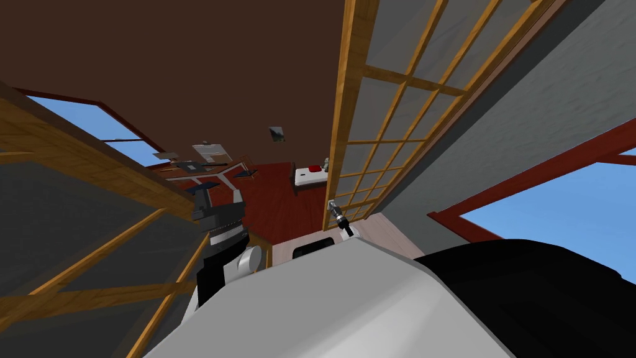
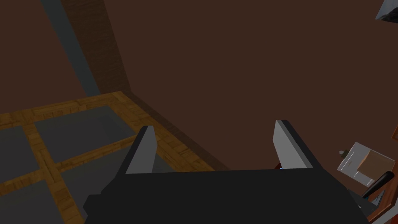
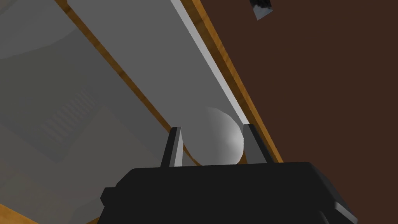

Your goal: Pull the door open

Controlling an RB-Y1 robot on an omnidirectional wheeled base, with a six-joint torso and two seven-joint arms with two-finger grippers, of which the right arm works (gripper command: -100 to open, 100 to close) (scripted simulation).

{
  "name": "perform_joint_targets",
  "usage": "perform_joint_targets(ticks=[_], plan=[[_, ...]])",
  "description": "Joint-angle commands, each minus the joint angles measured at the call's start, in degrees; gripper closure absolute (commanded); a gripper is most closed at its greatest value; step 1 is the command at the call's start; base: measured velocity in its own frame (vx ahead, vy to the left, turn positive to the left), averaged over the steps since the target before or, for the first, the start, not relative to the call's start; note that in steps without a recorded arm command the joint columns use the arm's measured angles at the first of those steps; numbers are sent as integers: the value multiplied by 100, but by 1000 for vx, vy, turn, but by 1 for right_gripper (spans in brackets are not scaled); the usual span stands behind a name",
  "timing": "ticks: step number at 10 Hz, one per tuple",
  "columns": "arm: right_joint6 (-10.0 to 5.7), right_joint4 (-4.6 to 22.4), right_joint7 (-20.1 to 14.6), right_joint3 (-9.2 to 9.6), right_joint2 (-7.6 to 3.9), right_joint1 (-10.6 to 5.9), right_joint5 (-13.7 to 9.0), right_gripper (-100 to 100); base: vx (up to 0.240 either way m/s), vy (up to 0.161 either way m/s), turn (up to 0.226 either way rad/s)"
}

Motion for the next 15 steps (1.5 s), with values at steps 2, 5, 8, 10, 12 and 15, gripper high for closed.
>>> perform_joint_targets(ticks=[2,5,8,10,12,15], plan=[[14,-57,-429,46,-72,66,-155,100,-15,-4,56],[9,-52,-692,82,-112,72,-262,100,-13,-2,55],[5,-48,-927,120,-153,77,-372,100,-10,-4,37],[0,-43,-1163,159,-194,83,-481,100,-13,-1,50],[-4,-39,-1398,197,-235,89,-591,100,-17,-2,51],[-14,-32,-1800,280,-318,102,-820,100,-15,-5,52]])
